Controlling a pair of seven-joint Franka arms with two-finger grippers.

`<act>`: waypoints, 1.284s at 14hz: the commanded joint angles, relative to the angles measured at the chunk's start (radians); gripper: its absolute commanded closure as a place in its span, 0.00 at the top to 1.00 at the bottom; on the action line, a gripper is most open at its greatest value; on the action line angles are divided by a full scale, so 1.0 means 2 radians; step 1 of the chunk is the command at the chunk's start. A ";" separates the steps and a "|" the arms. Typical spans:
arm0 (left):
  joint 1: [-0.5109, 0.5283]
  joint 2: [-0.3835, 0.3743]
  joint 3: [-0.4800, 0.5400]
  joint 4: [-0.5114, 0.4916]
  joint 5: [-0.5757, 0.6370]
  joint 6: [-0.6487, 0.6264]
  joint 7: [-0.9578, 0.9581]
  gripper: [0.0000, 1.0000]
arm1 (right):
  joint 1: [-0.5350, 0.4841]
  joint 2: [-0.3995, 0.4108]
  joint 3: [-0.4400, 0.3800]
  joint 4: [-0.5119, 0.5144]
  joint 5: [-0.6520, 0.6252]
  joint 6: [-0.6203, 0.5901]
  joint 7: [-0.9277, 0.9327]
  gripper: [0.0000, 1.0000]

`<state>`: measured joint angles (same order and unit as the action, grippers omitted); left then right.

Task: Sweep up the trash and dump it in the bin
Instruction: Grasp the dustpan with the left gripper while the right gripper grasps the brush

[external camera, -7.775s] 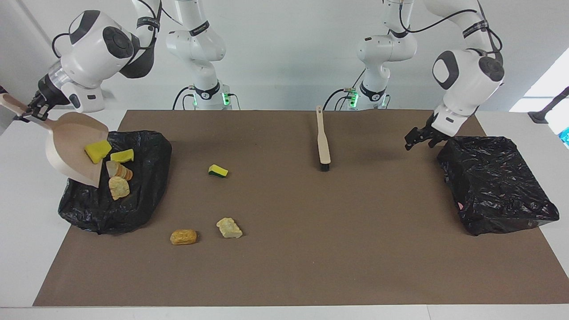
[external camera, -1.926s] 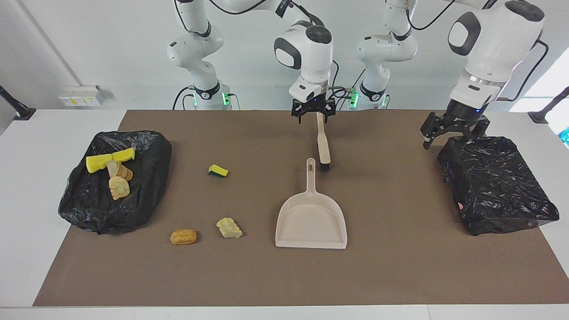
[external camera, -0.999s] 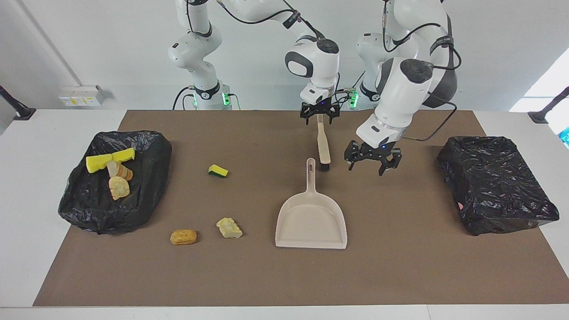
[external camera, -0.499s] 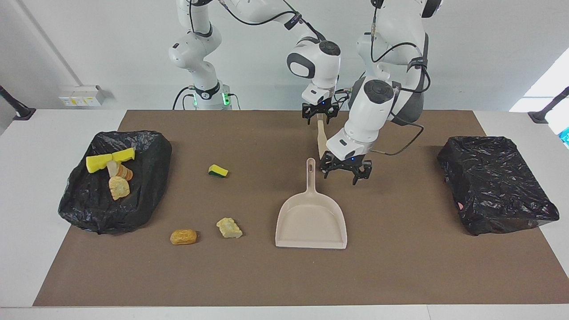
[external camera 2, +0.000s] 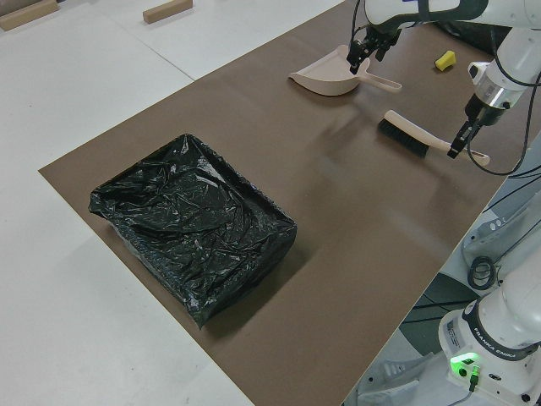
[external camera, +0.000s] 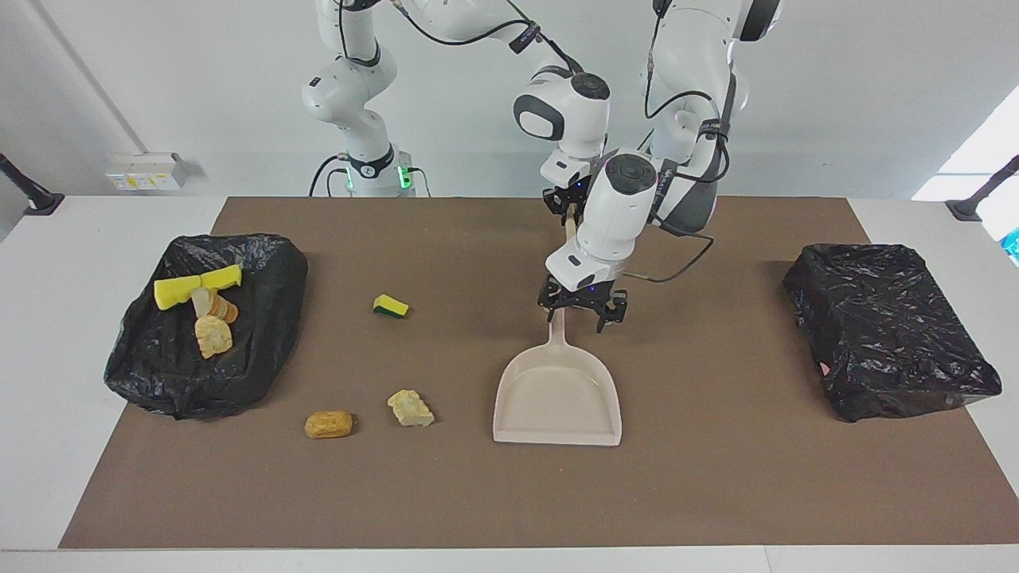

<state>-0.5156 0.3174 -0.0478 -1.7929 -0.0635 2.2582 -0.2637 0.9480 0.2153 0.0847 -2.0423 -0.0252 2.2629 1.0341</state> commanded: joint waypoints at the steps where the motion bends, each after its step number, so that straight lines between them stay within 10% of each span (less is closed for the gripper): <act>1: -0.019 -0.002 0.008 -0.019 0.003 0.018 -0.007 1.00 | -0.017 -0.019 0.001 -0.001 0.000 -0.022 -0.003 0.00; 7: -0.034 0.014 0.008 -0.024 0.003 0.028 -0.020 1.00 | -0.046 -0.051 0.001 -0.010 0.001 -0.115 -0.072 0.00; 15: -0.028 0.005 0.010 -0.018 0.008 -0.055 -0.010 0.01 | -0.149 -0.170 0.001 -0.115 0.002 -0.156 -0.254 0.00; 18: -0.023 -0.008 0.015 -0.018 0.039 -0.087 0.039 0.00 | -0.214 -0.197 0.001 -0.115 0.002 -0.195 -0.337 0.00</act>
<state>-0.5664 0.3394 -0.0285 -1.8236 -0.0238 2.1402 -0.2458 0.5983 -0.1192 0.0773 -2.2410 -0.0250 1.9020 0.4647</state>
